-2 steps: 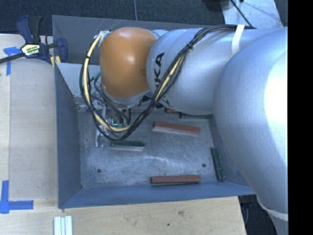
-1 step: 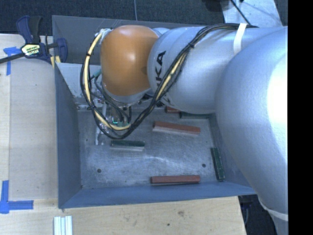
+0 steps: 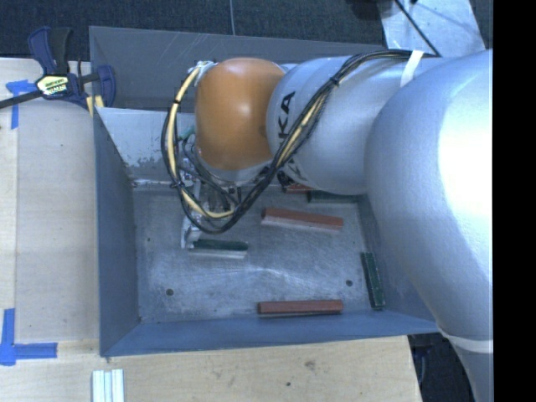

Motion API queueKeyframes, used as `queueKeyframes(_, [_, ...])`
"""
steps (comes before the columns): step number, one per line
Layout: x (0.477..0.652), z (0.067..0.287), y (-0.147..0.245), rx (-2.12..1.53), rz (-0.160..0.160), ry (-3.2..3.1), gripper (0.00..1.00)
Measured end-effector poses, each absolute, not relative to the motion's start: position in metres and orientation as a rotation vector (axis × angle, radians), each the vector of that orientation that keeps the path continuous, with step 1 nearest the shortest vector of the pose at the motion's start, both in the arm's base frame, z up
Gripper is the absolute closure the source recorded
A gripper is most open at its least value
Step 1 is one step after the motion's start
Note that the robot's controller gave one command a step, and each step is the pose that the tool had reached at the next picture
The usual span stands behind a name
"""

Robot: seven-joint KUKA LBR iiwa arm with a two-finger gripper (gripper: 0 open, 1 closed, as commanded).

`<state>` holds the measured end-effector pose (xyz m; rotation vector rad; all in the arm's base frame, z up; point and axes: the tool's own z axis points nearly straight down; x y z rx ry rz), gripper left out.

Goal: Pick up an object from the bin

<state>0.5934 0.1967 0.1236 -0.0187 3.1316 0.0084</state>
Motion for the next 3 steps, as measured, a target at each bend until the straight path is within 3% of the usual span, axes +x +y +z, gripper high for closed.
queueKeyframes(1, [0.572,0.082,0.154,-0.176,-0.002,3.136,0.00])
queueKeyframes(2, [0.591,0.079,0.128,-0.194,0.013,3.104,1.00])
queueKeyframes(3, [0.591,0.079,0.128,-0.193,0.013,3.104,1.00])
